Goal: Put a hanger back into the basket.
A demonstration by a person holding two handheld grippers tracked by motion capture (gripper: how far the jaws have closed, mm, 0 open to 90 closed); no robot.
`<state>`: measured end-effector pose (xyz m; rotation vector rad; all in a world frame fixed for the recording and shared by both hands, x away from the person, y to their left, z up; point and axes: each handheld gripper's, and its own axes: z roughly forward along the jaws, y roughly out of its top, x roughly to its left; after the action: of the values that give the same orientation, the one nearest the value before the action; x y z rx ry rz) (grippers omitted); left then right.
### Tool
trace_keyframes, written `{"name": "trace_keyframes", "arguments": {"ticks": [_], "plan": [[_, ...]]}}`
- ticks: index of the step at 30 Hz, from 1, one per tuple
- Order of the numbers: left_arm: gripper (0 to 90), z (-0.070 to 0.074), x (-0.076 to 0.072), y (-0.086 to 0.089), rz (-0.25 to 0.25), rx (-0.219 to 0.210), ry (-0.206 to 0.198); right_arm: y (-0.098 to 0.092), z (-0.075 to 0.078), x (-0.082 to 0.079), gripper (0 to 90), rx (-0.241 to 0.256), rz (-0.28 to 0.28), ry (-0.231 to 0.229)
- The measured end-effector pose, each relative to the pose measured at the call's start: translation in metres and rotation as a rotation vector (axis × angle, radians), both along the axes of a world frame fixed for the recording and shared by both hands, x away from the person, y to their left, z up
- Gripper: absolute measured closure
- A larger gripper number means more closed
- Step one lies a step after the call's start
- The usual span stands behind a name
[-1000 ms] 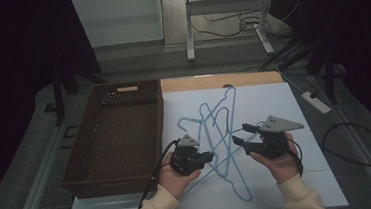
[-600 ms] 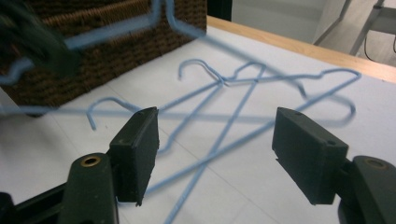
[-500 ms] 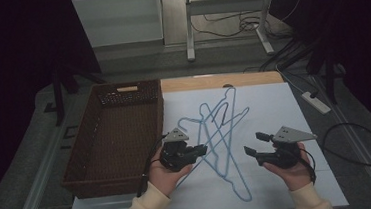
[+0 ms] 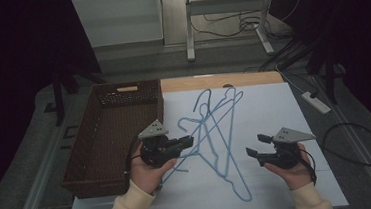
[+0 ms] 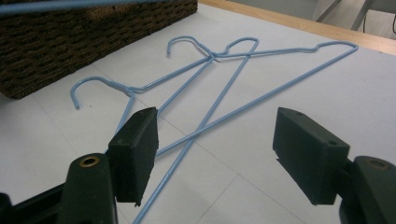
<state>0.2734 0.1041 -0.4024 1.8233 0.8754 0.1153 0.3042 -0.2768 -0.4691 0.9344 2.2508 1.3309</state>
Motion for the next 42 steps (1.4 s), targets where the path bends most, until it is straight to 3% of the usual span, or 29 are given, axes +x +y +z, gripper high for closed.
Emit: {"name": "trace_keyframes", "arguments": {"ticks": [14,42], "plan": [[86.3,0.013,-0.006,0.034,0.039,0.003,-0.052,0.0,-0.001,0.001,32.0,-0.02,0.0,0.007],[86.3,0.015,-0.007,0.099,0.119,-0.036,-0.086,0.003,-0.007,0.004,32.0,-0.052,0.006,0.02]]}}
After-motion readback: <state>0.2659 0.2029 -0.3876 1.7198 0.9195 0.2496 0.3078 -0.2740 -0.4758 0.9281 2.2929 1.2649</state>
